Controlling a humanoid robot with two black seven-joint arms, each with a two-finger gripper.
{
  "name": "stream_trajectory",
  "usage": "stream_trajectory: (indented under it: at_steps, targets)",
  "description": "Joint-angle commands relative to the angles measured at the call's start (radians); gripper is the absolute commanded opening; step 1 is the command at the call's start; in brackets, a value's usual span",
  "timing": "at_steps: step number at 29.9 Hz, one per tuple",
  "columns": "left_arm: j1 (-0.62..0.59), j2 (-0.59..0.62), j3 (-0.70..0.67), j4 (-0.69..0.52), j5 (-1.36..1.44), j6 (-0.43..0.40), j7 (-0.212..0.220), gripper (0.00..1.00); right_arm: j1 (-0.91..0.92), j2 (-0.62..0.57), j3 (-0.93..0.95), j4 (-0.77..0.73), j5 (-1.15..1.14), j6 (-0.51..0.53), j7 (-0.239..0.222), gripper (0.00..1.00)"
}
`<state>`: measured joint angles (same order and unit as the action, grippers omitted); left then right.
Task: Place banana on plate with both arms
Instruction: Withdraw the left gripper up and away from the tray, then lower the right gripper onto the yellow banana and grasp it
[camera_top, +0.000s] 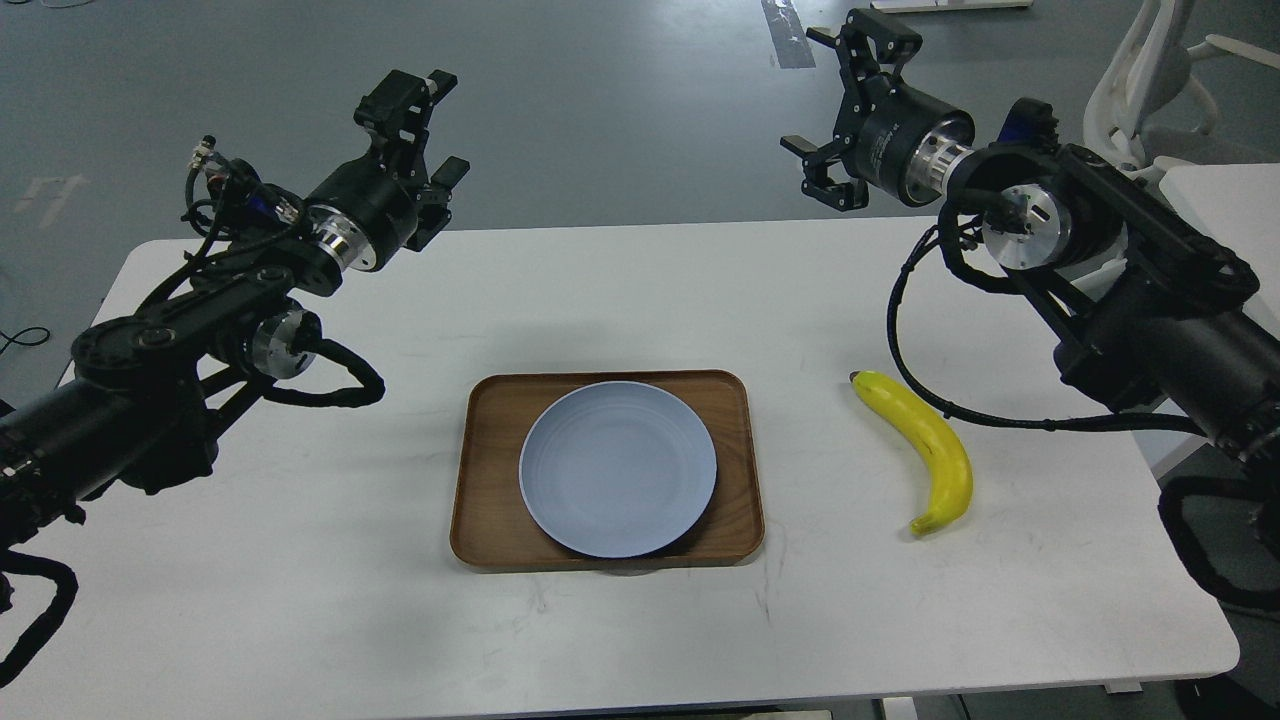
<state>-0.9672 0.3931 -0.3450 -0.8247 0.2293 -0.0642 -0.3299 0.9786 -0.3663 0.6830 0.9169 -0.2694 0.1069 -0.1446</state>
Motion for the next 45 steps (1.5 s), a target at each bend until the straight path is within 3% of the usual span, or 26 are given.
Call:
stream_trajectory:
  at_steps: [1, 5, 6, 9, 16, 19, 23, 28, 38, 40, 45]
  targets:
    - [0.01, 0.007, -0.069, -0.002, -0.065, -0.04, 0.054, 0.98, -0.001, -0.135, -0.111, 0.089, -0.089, 0.007, 0.029, 0.99]
    - [0.016, 0.024, -0.098, -0.002, -0.067, -0.12, 0.051, 0.98, -0.003, -0.319, -0.244, 0.223, -0.314, 0.069, 0.071, 0.99]
    - [0.016, 0.024, -0.098, -0.002, -0.067, -0.12, 0.051, 0.98, -0.003, -0.319, -0.244, 0.223, -0.315, 0.069, 0.071, 0.99]
    - [0.039, 0.044, -0.097, -0.001, -0.056, -0.123, 0.046, 0.98, -0.005, -0.442, -0.337, 0.313, -0.497, 0.085, 0.151, 0.99]
    - [0.041, 0.055, -0.101, -0.002, -0.068, -0.134, 0.06, 0.98, -0.023, -0.516, -0.552, 0.369, -0.819, 0.074, 0.269, 0.97]
    - [0.041, 0.053, -0.114, -0.002, -0.09, -0.148, 0.072, 0.98, -0.043, -0.513, -0.592, 0.349, -0.863, 0.068, 0.272, 0.96]
    - [0.051, 0.053, -0.14, -0.002, -0.166, -0.149, 0.124, 0.98, -0.078, -0.485, -0.6, 0.338, -0.915, 0.054, 0.272, 0.95]
    - [0.056, 0.055, -0.141, -0.004, -0.173, -0.161, 0.115, 0.98, -0.138, -0.438, -0.602, 0.24, -1.024, 0.045, 0.272, 0.91]
    - [0.064, 0.062, -0.141, -0.005, -0.174, -0.16, 0.103, 0.98, -0.15, -0.375, -0.654, 0.203, -1.058, 0.033, 0.273, 0.88]
    - [0.067, 0.064, -0.141, -0.005, -0.173, -0.161, 0.101, 0.98, -0.15, -0.367, -0.663, 0.198, -1.068, 0.033, 0.272, 0.83]
    - [0.068, 0.07, -0.14, -0.005, -0.168, -0.16, 0.101, 0.98, -0.152, -0.35, -0.694, 0.175, -1.136, 0.025, 0.273, 0.56]
